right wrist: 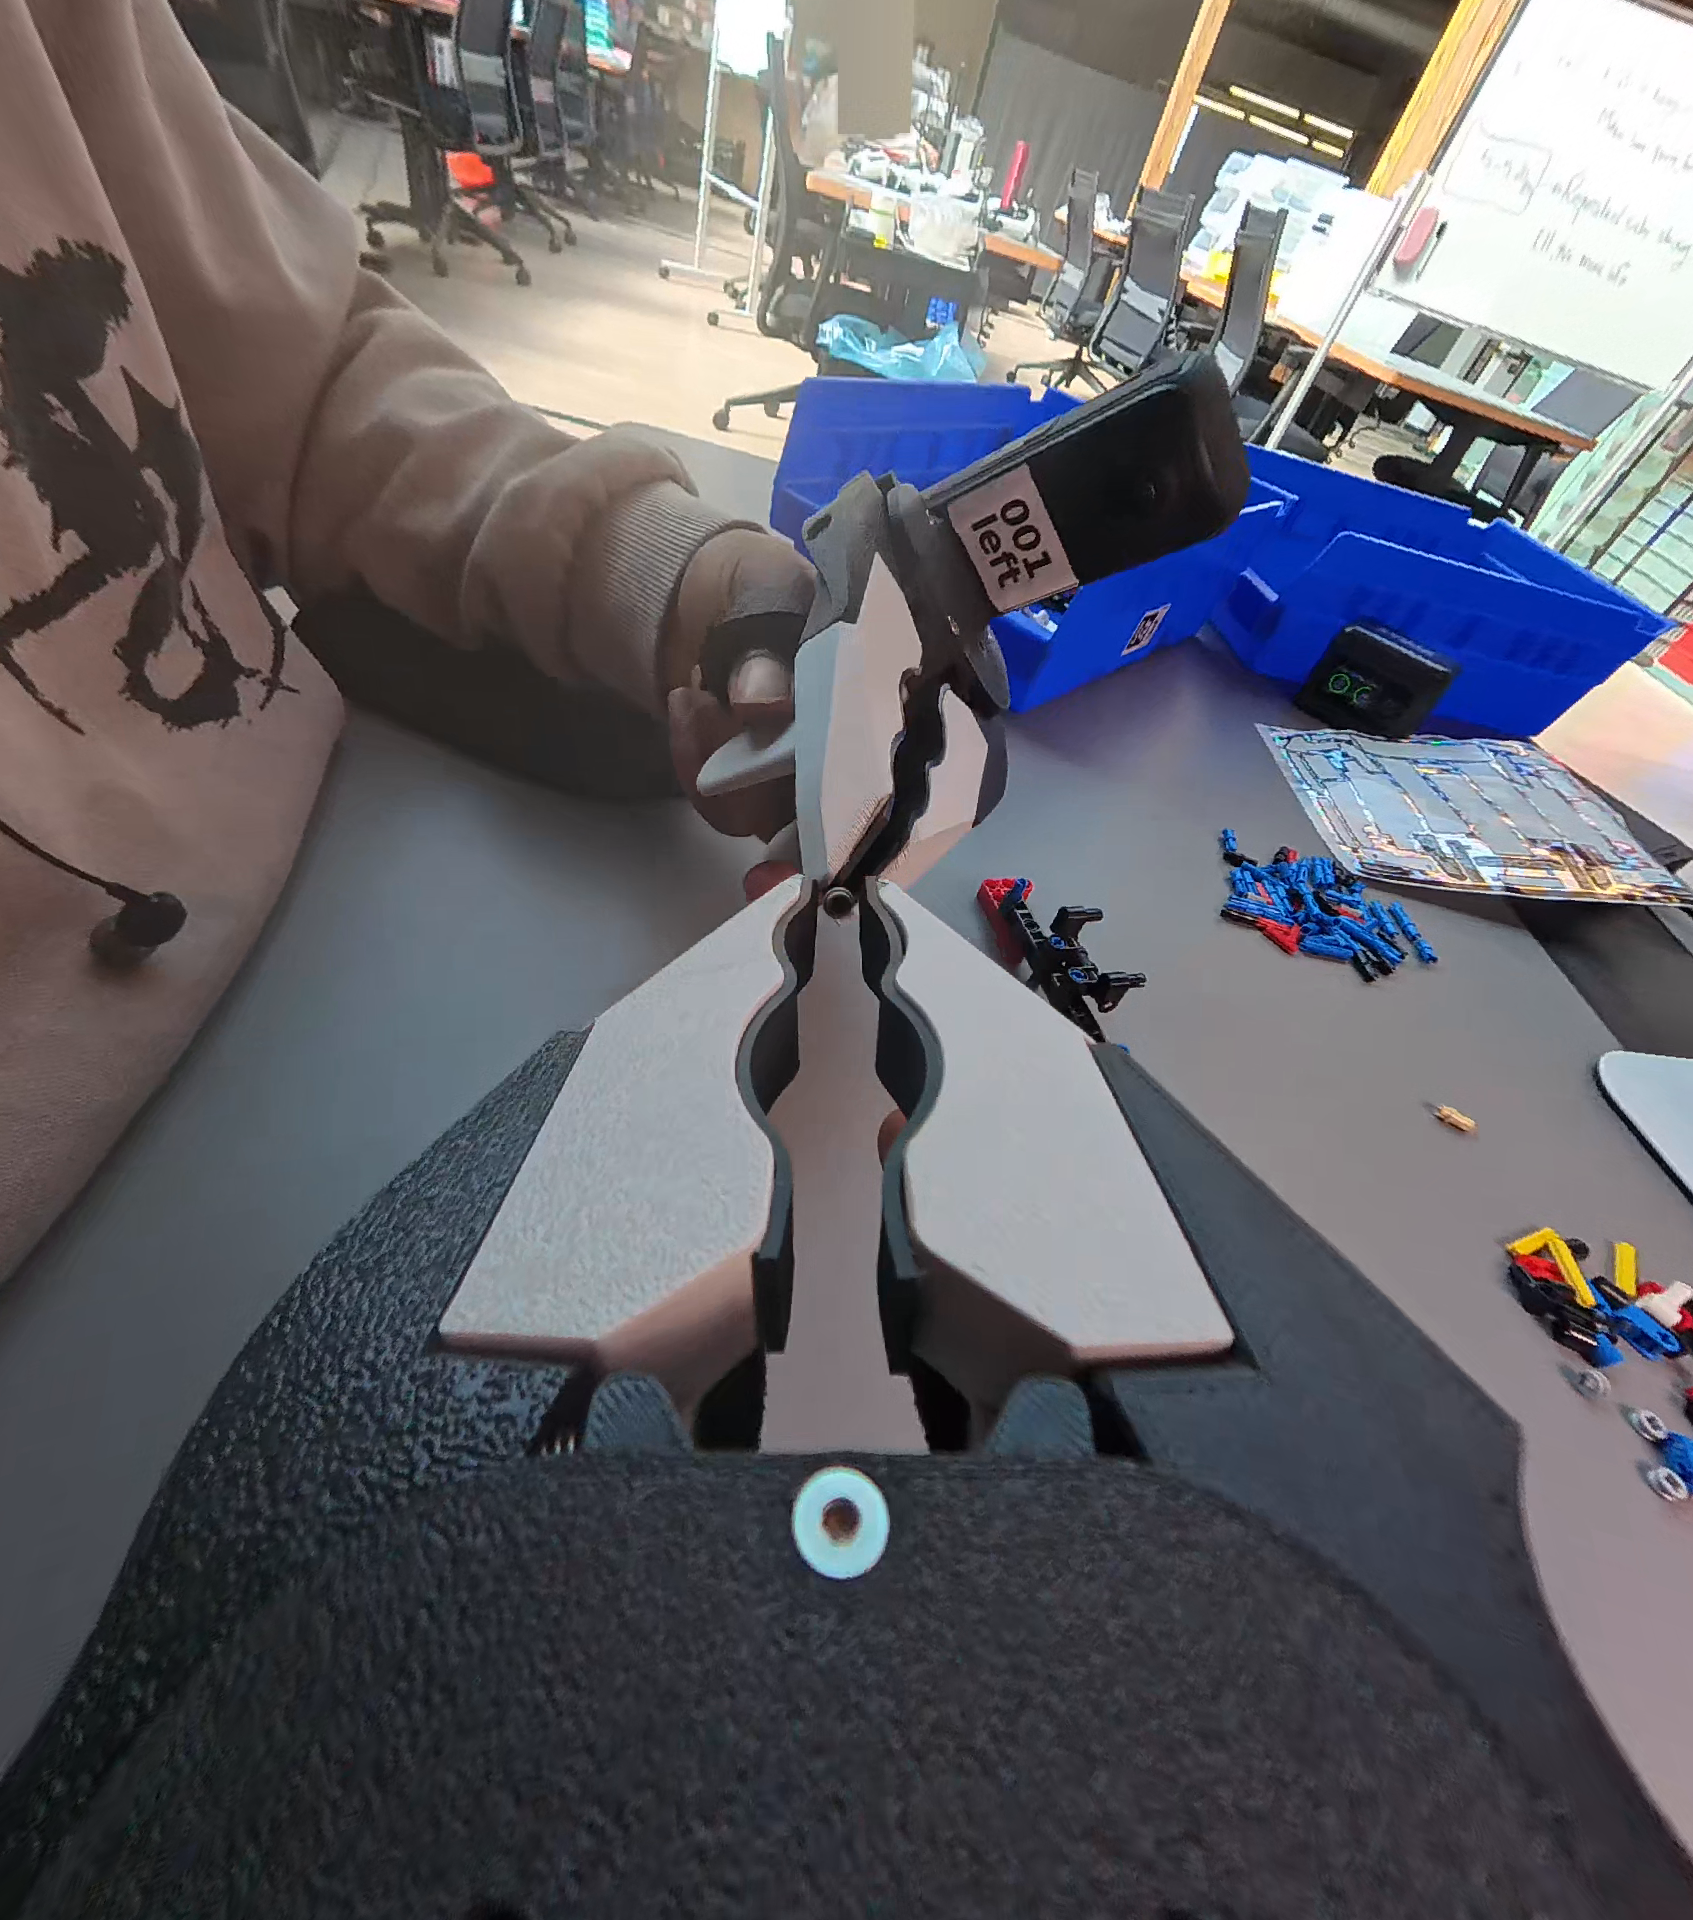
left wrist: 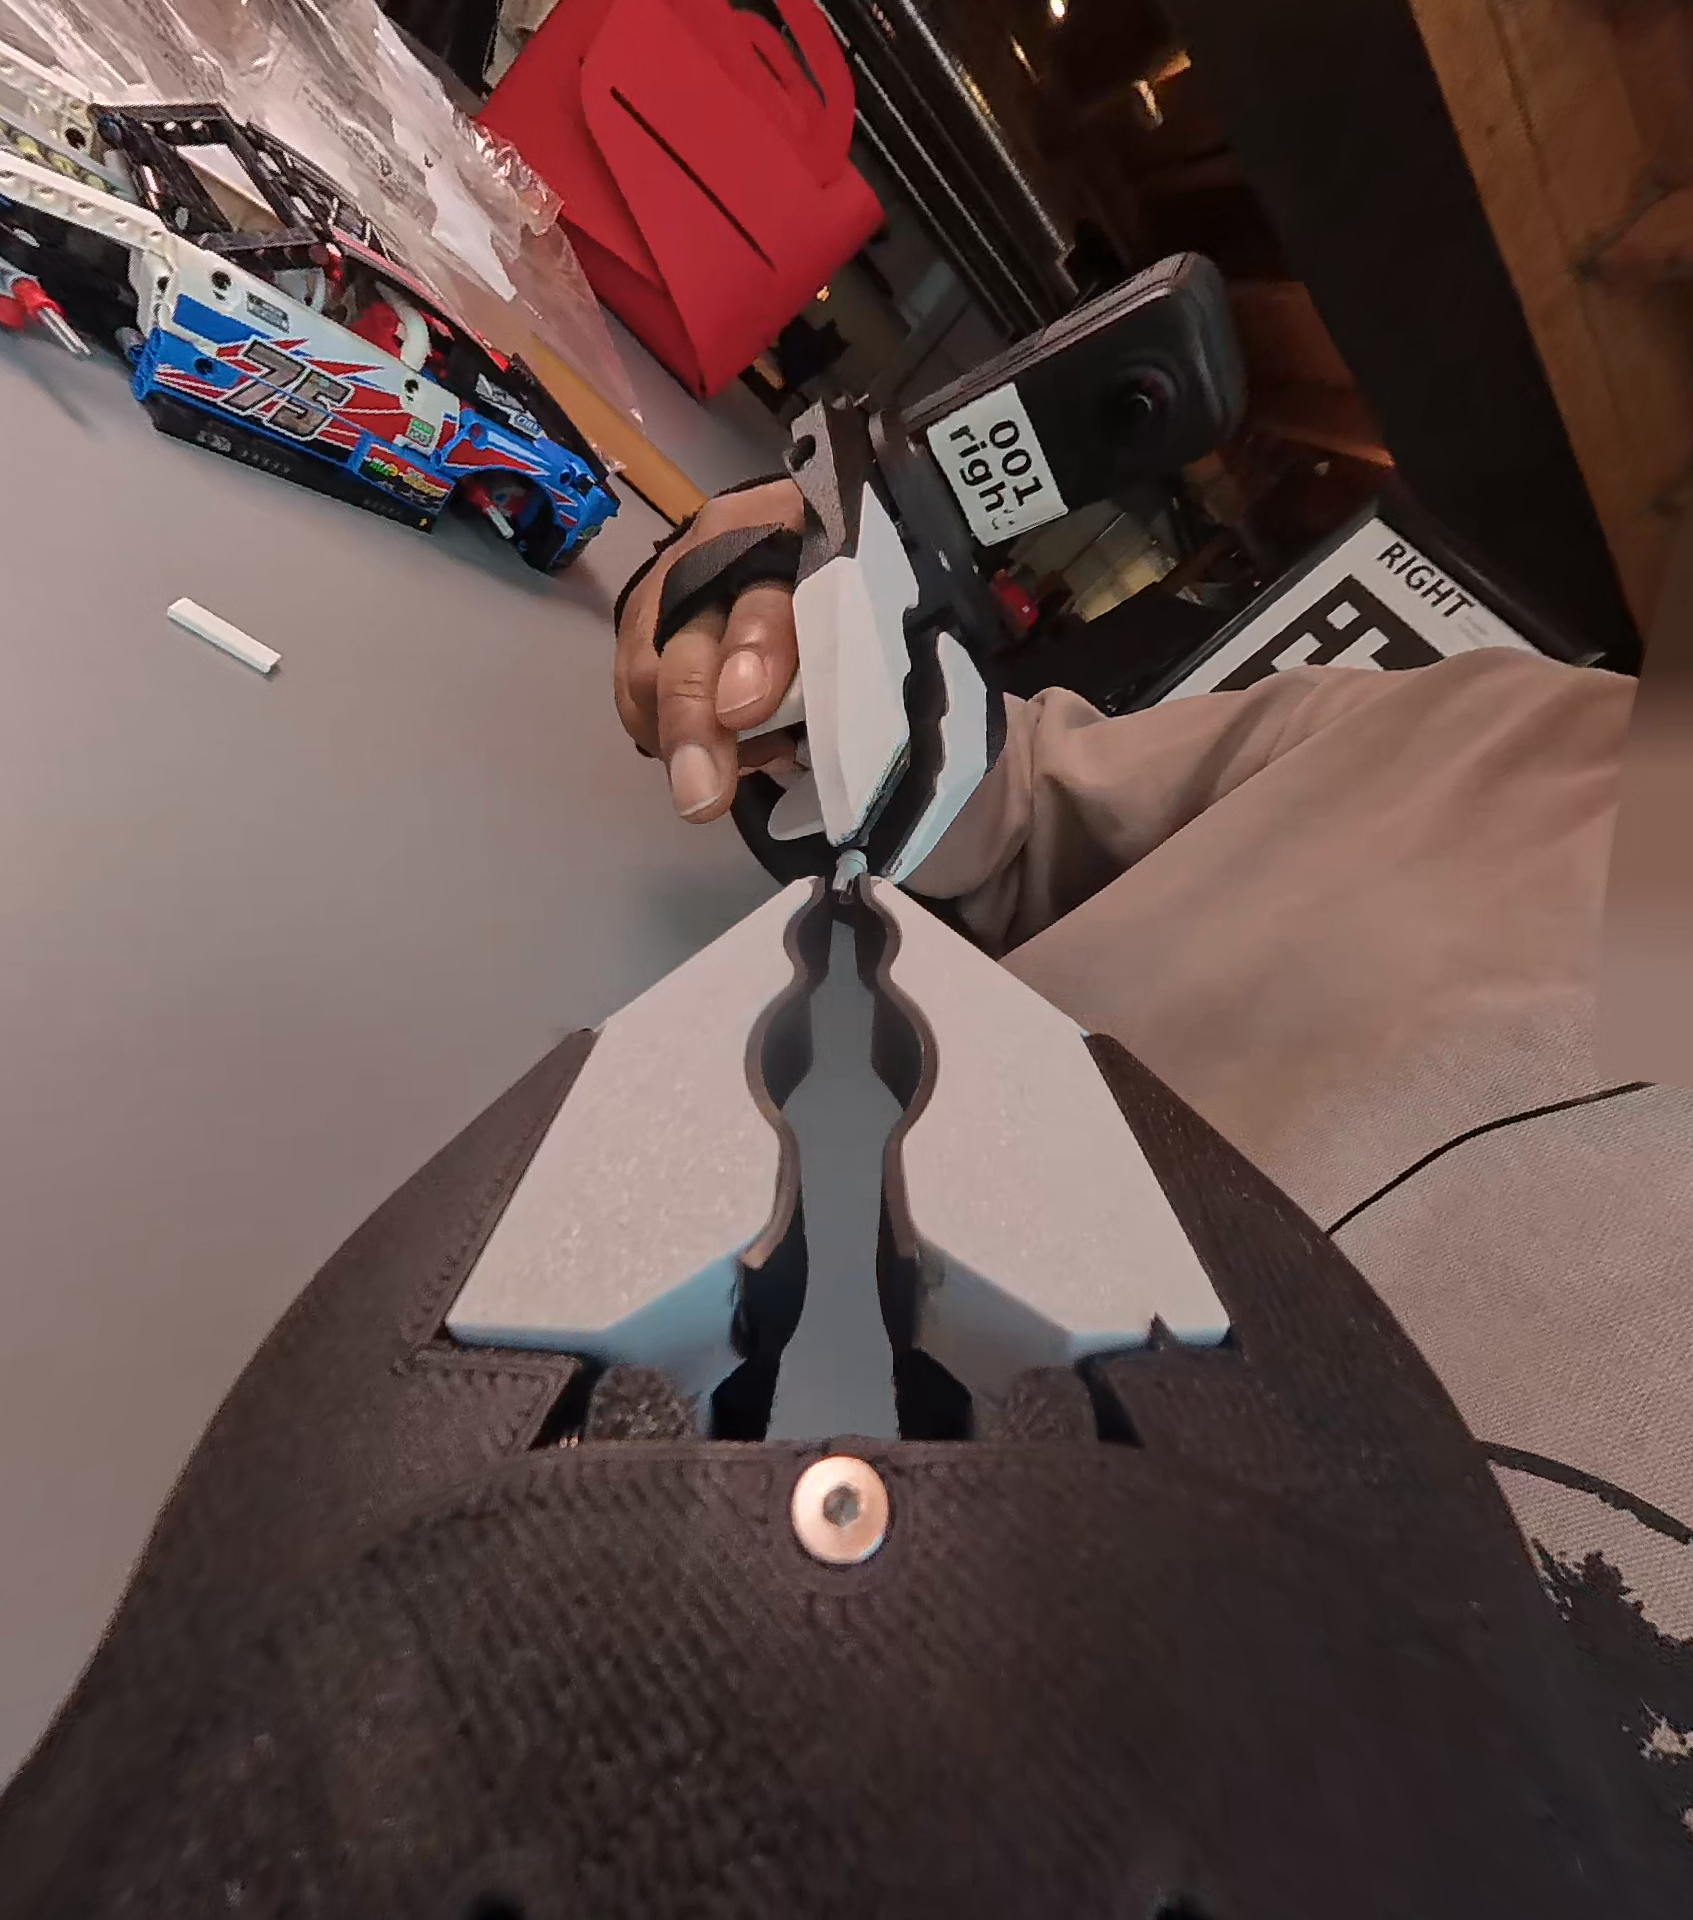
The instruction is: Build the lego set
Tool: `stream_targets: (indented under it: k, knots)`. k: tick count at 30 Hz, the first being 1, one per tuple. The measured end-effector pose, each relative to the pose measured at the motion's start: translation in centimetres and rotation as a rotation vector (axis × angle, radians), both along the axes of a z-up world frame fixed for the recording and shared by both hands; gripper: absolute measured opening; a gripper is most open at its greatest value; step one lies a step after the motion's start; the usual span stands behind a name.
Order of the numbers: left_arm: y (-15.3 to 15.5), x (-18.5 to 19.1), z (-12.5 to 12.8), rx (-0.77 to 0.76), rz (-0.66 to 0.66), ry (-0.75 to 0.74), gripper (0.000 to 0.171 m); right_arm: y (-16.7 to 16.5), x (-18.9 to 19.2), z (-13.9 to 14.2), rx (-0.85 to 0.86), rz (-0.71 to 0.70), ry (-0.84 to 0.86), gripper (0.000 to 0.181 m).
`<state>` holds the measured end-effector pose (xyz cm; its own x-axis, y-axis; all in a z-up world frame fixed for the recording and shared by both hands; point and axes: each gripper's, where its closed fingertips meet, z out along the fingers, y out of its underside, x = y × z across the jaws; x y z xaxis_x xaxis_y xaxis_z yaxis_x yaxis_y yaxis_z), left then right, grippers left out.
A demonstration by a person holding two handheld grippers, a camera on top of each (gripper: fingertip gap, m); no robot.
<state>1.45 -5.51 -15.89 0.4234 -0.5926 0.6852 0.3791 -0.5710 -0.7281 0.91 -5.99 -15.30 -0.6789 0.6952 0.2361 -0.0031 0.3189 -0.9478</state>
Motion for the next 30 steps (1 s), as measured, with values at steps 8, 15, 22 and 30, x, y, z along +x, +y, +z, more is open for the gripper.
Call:
stream_targets:
  k: [8,15,22,30]
  knots:
    - [-0.2,0.5,-0.5,-0.002,-0.019,0.041,0.002,-0.3,0.3,-1.3,0.057,0.024,-0.050,0.004]
    - [-0.2,0.4,-0.9,-0.015,-0.019,0.043,0.002,-0.3,0.3,-1.6,0.078,0.018,-0.057,0.004]
    - [-0.2,0.5,-1.2,-0.023,-0.020,0.046,0.002,-0.3,0.4,-1.7,0.078,0.021,-0.063,0.004]
    - [-0.2,0.4,-4.9,-0.011,0.020,0.456,0.018,-0.1,1.2,-4.9,0.175,0.053,-0.307,0.003]
